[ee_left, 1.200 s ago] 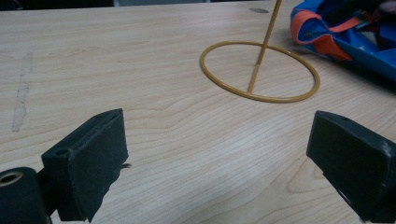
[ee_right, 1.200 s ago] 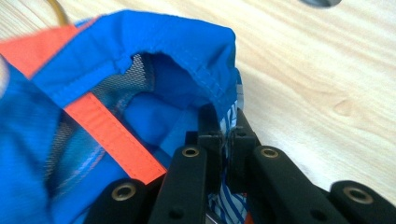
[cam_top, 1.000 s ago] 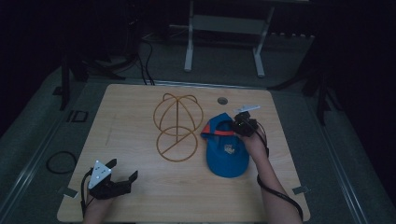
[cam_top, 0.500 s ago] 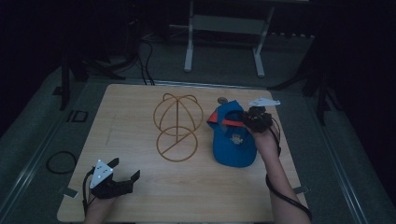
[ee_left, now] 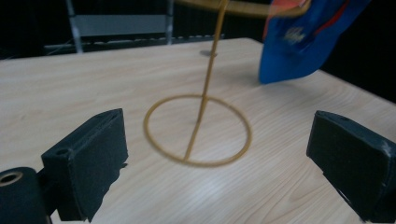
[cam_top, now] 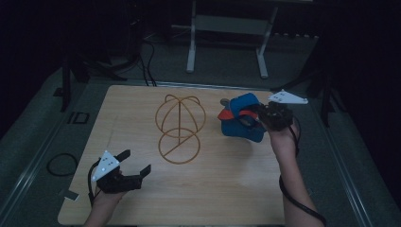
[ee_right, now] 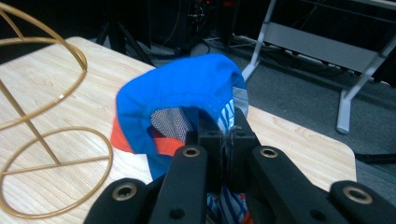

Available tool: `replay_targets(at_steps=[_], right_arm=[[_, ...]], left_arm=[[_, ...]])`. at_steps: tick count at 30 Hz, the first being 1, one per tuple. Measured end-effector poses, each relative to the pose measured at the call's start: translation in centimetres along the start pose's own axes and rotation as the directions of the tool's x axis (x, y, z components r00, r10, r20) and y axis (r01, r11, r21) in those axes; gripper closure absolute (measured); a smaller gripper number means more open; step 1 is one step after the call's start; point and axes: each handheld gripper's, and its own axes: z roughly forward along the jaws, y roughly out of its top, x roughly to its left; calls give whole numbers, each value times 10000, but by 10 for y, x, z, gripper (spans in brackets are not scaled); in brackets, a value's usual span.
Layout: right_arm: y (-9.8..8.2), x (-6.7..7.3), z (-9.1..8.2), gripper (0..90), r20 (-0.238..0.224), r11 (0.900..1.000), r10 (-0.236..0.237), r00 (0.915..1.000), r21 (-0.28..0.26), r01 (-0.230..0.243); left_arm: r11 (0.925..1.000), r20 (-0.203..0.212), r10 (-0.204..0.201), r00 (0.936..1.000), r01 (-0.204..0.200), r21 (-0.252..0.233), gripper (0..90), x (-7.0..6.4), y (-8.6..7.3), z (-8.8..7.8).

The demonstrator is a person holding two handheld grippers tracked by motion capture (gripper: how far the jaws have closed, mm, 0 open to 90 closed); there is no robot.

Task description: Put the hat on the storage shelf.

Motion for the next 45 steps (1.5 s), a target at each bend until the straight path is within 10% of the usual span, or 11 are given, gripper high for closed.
replay_targets(at_steps=[11, 26, 39, 45], right_arm=[[21, 2, -23, 881, 149, 9974, -240, 9996, -676, 249], [44, 15, -52, 881, -102, 9877, -597, 9982, -1456, 576], [46, 24, -62, 880, -384, 9830, -743, 9965, -1708, 667], [47, 26, -63, 880, -497, 9827, -867, 9950, -1681, 772]], left_arm=[[9960, 779, 851, 9933, -825, -351, 60, -22, 85, 8], [9752, 1832, 2211, 9579, -2153, -510, 69, -80, 186, 59], [9512, 2812, 2968, 9126, -3086, -21, 151, -135, 223, 138], [9362, 2604, 3255, 9090, -3484, 457, 265, -154, 225, 166]])
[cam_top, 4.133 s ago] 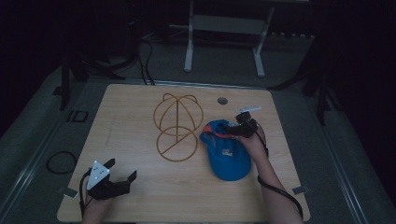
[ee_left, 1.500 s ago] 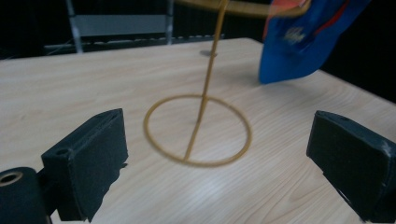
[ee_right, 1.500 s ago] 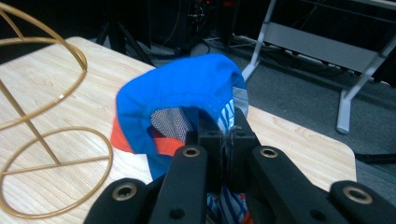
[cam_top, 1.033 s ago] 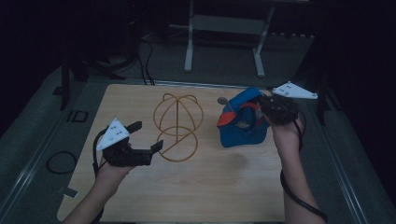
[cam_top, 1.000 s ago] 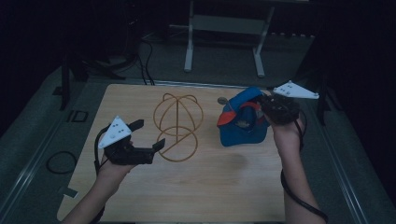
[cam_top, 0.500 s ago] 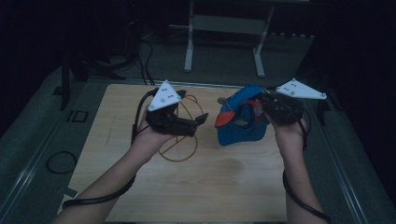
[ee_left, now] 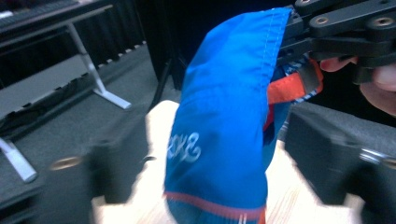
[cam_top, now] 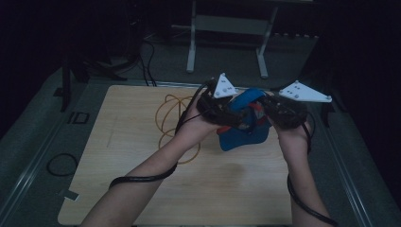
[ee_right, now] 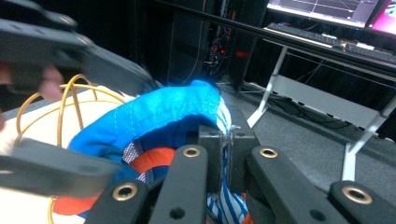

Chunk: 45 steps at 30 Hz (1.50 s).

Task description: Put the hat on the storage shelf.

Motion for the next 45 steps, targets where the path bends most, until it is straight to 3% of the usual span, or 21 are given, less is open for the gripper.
replay_targets(at_steps=[4, 7, 9, 14, 18, 24, 26, 31, 36, 38, 41, 45], right_arm=[[0, 1, -2, 880, -47, 10000, -77, 10000, -3, 77], [0, 2, -4, 879, -81, 9999, -100, 9999, -29, 99], [-1, 3, -6, 879, -110, 10000, -88, 9999, -44, 87], [-5, 7, -4, 879, -88, 9998, -199, 9998, 83, 200], [-9, 8, -3, 878, -53, 9999, -107, 9999, 112, 108], [-12, 15, -14, 842, -453, 10000, -9, 9990, -23, 8], [-14, 17, -20, 804, -569, 9999, 70, 9984, -139, -78], [-18, 20, -45, 698, -955, 9982, -20, 9954, -607, -38], [-19, 13, -77, 597, -826, 9931, -185, 9964, -1169, 87], [-20, 6, -86, 573, -745, 9915, -175, 9971, -1302, 76], [-24, -6, -95, 551, -501, 9894, -220, 9985, -1448, 145], [-32, -16, -100, 520, -948, 9881, -31, 9955, -1534, -116]], left_arm=[[9999, -439, 97, 9990, -92, 108, 386, -2, 5, 12], [9998, -419, 132, 9990, -126, 141, 493, -2, 6, 17], [9995, -402, 223, 9989, -214, 227, 644, -3, 6, 18], [9971, -631, 353, 9974, -309, 697, 874, -6, 7, 25], [9955, -1137, 708, 9910, -631, 706, 887, -8, 7, 27], [9956, -1286, 924, 9874, -896, 274, 888, -13, 14, 23], [9939, -1456, 1106, 9832, -1094, 161, 888, -15, 16, 21], [9926, -1559, 1159, 9809, -1201, -181, 888, -13, 16, 13], [9863, -1506, 1438, 9781, -1541, -587, 888, -5, 12, -1], [9813, -1285, 1554, 9795, -1681, -943, 888, -2, 10, -7], [9678, -1097, 1998, 9737, -2136, -1333, 887, 1, 6, -16], [9470, -571, 2476, 9672, -2541, -1967, 886, 7, 0, -25]])
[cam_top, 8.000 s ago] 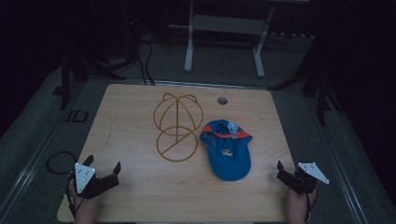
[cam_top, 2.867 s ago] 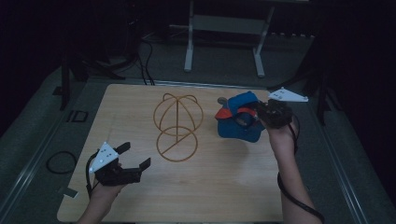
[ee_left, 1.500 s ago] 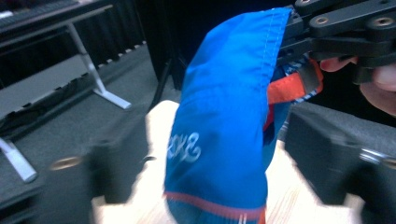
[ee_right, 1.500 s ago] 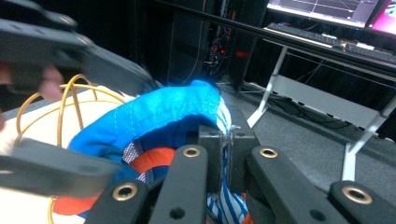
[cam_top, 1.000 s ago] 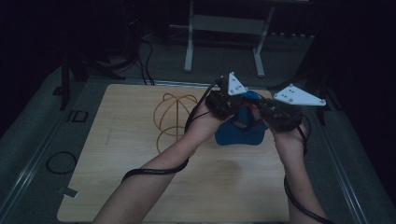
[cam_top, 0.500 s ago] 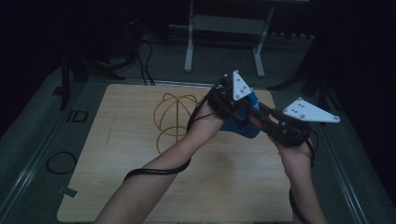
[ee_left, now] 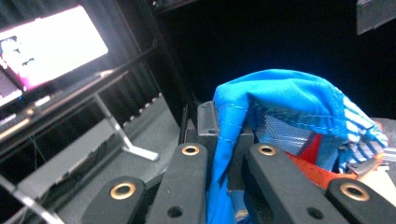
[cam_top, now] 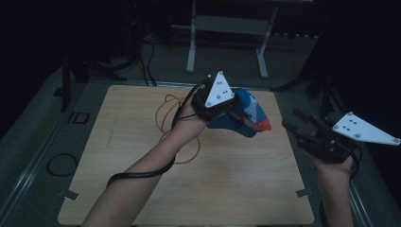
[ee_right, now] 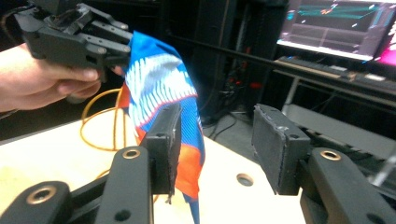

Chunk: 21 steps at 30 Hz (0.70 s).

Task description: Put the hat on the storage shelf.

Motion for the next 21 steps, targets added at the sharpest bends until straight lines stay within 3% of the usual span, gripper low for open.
replay_targets(at_steps=[2, 3, 5, 6, 10, 13, 14, 15, 16, 17, 21], right_arm=[[-3, -2, -2, 519, -268, 9999, 43, 9996, -129, -46], [-4, -3, -2, 522, -430, 9999, 73, 9990, -131, -79], [-7, -3, -4, 541, -664, 9999, 75, 9978, -111, -82], [-7, -3, -4, 542, -797, 9999, 120, 9967, -81, -127], [-7, -1, -5, 542, -1004, 10000, 61, 9949, -41, -66], [-5, 3, -4, 549, -1220, 10000, 32, 9925, 63, -25], [-5, 5, -4, 549, -1271, 10000, -7, 9919, 85, 18], [-5, 8, -3, 549, -1395, 9999, -64, 9902, 92, 78], [-5, 8, -3, 549, -1395, 9999, -64, 9902, 92, 78], [-5, 10, -3, 549, -1502, 9998, -134, 9886, 117, 153], [-9, 23, -2, 549, -2038, 9991, -326, 9785, 183, 371]], left_arm=[[9998, 290, 2, 9996, 3, -177, 886, 3, -2, -3], [9988, 748, -122, 9971, 158, -469, 885, 5, -5, -5], [9966, 1112, 18, 9938, 74, -823, 885, 7, -9, -9], [9929, 1545, 60, 9880, 125, -1185, 885, 9, -11, -11], [9818, 2321, -4, 9727, 445, -1846, 885, 11, -17, -15], [9710, 3183, 48, 9480, 716, -2281, 884, 11, -19, -15], [9675, 3537, 111, 9353, 793, -2402, 884, 11, -20, -16], [9645, 3751, 279, 9266, 737, -2538, 884, 10, -20, -16], [9645, 3751, 279, 9266, 737, -2538, 884, 10, -20, -16], [9586, 4259, 605, 9028, 664, -2769, 884, 8, -21, -17], [9414, 5036, 1092, 8570, 735, -3293, 883, 6, -22, -20]])
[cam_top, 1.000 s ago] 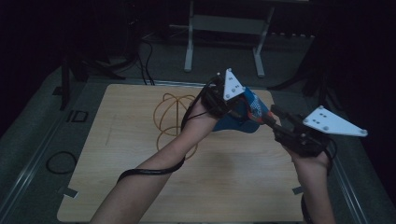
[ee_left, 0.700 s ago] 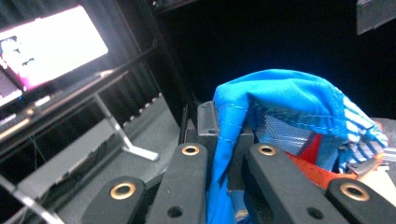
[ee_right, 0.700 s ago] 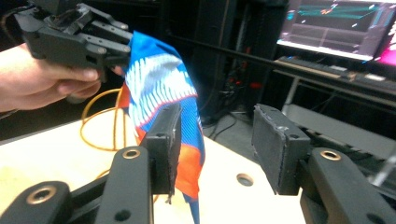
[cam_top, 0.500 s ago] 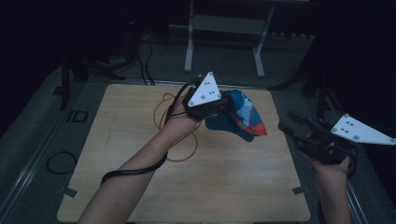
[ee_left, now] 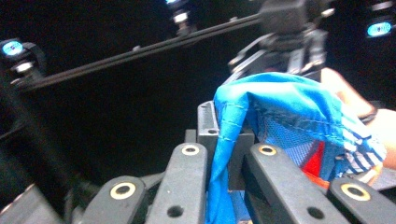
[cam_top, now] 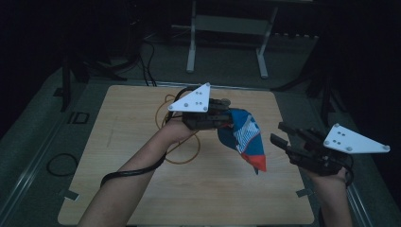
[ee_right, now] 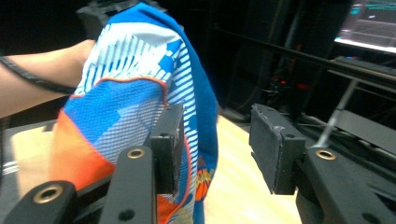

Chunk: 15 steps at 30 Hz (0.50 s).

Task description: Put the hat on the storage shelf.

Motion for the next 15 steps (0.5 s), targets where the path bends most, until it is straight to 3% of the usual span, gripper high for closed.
replay_targets(at_steps=[5, 9, 11, 15], right_arm=[[-4, 16, 5, 547, -962, 9999, -75, 9953, 137, 89], [-4, 29, 12, 504, -1444, 9991, -284, 9891, 255, 324], [-3, 32, 16, 485, -1610, 9991, -293, 9865, 269, 341], [-2, 36, 24, 480, -2039, 9987, -319, 9785, 317, 391]], left_arm=[[9968, 1066, -39, 9943, 123, -787, 884, -2, 1, -5], [9932, 1868, -135, 9823, 347, -1108, 884, -6, 1, -7], [9926, 2110, -51, 9775, 305, -1172, 884, -9, 2, -6], [9937, 2113, 125, 9773, 115, -1119, 883, -14, 3, -4]])
